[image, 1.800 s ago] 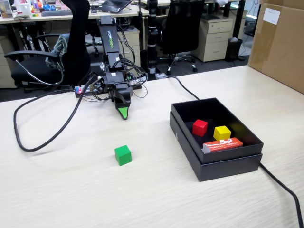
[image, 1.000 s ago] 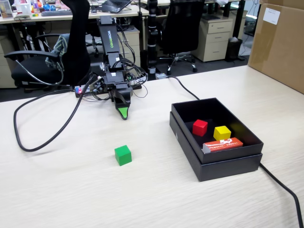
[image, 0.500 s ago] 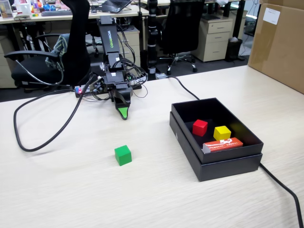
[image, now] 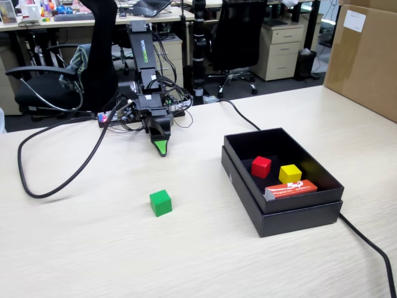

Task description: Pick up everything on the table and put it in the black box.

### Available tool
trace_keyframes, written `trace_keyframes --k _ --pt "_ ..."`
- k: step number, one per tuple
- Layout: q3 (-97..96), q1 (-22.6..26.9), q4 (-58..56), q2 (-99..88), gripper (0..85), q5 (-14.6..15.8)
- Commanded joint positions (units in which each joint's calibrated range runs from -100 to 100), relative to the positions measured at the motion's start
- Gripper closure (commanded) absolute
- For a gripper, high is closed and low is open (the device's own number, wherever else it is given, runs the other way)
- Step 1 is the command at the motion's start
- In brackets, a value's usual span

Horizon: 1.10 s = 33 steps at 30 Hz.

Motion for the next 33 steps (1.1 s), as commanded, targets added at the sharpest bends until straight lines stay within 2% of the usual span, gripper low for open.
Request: trace_keyframes --k 1,6,15,19,23,28,33 --pt "-0.75 -0.1 -3.46 -0.13 36.7 0.15" --pt "0.52 -0.15 -4.32 -0.13 38.0 0.15" --pt "30.8 -2.25 -34.04 5.95 38.3 2.34" --pt "51.47 -3.37 -46.65 17.66 39.9 2.34" --pt "75.77 -4.49 -56.67 39.57 40.8 2.2" --pt "93.81 -4.59 -63.59 58.51 40.2 0.63" --pt "104.06 -4.44 -64.1 77.09 40.0 -0.88"
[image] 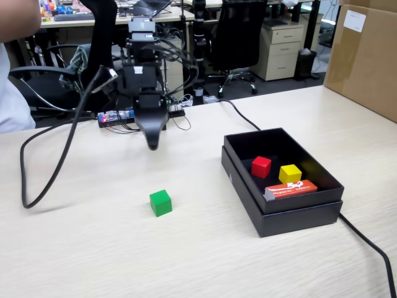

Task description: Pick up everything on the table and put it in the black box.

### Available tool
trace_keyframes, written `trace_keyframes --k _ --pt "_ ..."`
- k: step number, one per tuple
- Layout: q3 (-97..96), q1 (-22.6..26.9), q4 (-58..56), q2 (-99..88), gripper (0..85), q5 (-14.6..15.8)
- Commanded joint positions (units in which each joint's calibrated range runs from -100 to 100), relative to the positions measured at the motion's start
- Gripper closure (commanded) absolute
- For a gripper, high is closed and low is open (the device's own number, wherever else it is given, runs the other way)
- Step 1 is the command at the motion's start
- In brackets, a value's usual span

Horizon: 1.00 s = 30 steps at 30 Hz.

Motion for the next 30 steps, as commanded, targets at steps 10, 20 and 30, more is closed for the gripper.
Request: trace_keyframes --k 10,20,30 --pt "21.97 0.39 -2.38 32.46 40.0 -1.81" --pt "27.32 0.34 -2.9 44.05 40.2 -1.76" --pt "27.69 0.29 -5.15 46.69 64.4 -1.37"
